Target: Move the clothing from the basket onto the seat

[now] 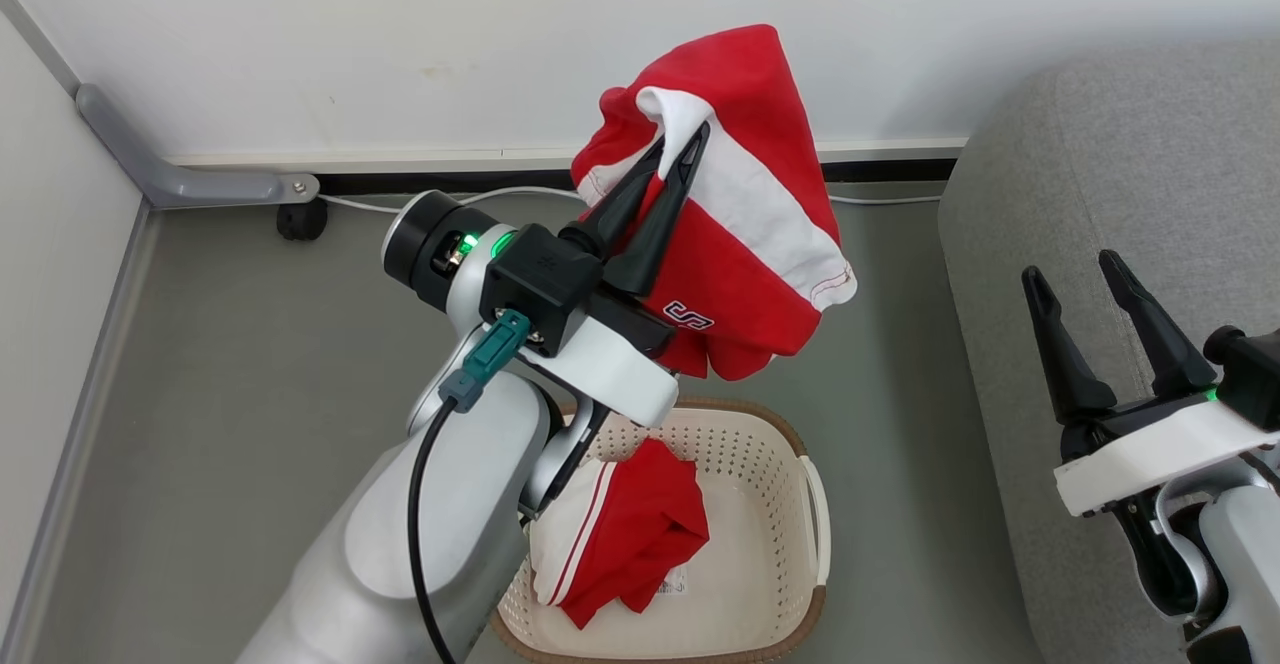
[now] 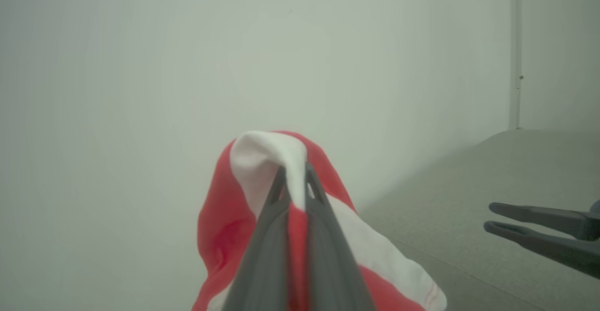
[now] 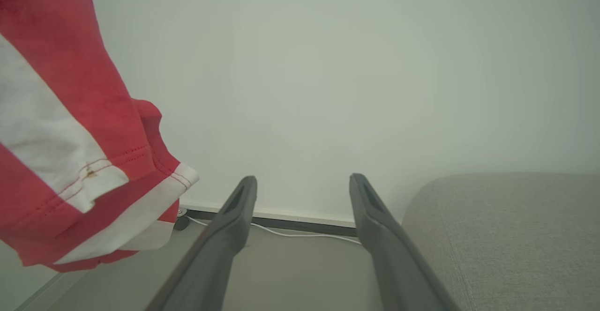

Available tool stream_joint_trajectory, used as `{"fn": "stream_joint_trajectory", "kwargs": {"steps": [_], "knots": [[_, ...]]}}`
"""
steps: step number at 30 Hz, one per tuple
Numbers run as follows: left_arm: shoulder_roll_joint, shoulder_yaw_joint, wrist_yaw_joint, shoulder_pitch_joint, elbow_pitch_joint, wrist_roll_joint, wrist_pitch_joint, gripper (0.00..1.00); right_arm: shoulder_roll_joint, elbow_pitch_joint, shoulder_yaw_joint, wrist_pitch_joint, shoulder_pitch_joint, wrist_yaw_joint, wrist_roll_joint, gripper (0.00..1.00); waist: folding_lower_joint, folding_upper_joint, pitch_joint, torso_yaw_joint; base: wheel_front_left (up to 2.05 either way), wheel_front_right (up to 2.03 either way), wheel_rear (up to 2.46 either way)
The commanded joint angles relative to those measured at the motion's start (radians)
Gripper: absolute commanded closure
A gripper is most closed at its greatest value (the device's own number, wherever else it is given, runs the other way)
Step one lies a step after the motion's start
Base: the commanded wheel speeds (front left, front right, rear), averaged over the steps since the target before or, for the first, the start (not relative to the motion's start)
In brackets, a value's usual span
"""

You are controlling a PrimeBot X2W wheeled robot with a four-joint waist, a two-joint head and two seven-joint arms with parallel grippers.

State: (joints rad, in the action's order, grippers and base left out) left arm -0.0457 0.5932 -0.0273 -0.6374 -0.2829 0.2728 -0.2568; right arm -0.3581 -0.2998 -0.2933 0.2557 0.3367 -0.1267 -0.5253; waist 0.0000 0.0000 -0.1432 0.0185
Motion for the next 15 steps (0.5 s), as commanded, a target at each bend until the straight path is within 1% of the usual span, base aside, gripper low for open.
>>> {"fn": "stream_joint_trajectory", "kwargs": {"steps": [1, 4, 7, 10, 12, 13, 15], "knots": [[-0.012, -0.038, 0.004, -0.045, 0.027, -0.011, -0.005, 1.0, -0.015, 0.029, -0.014, 0.006, -0.002, -0.004, 0.007, 0.0, 0.0, 0.0, -0.002, -0.001, 0.0, 0.0, 0.0], [-0.011, -0.041, 0.003, -0.05, 0.025, -0.013, -0.005, 1.0, -0.02, 0.058, -0.032, 0.006, 0.013, -0.004, -0.001, 0.0, 0.0, 0.0, -0.008, -0.004, 0.0, 0.0, 0.0], [-0.009, -0.037, 0.004, -0.049, 0.023, -0.013, -0.005, 1.0, -0.036, 0.112, -0.074, 0.006, 0.038, -0.004, -0.016, 0.0, 0.0, 0.0, -0.015, -0.006, 0.0, 0.0, 0.0], [-0.007, -0.028, 0.004, -0.048, 0.021, -0.012, -0.005, 1.0, -0.064, 0.186, -0.14, 0.006, 0.074, -0.004, -0.037, 0.0, 0.0, 0.0, -0.024, -0.007, 0.0, 0.0, 0.0], [-0.006, -0.022, 0.003, -0.049, 0.021, -0.011, -0.005, 1.0, -0.092, 0.24, -0.198, 0.006, 0.103, -0.004, -0.05, 0.0, 0.0, 0.0, -0.03, -0.008, 0.0, 0.0, 0.0], [-0.006, -0.015, 0.003, -0.048, 0.021, -0.01, -0.005, 1.0, -0.117, 0.288, -0.254, 0.006, 0.131, -0.004, -0.066, 0.0, 0.0, 0.0, -0.035, -0.007, 0.0, 0.0, 0.0], [-0.005, -0.005, 0.002, -0.047, 0.022, -0.008, -0.005, 1.0, -0.139, 0.318, -0.3, 0.006, 0.157, -0.004, -0.074, 0.0, 0.0, 0.0, -0.039, -0.003, 0.0, 0.0, 0.0]]}}
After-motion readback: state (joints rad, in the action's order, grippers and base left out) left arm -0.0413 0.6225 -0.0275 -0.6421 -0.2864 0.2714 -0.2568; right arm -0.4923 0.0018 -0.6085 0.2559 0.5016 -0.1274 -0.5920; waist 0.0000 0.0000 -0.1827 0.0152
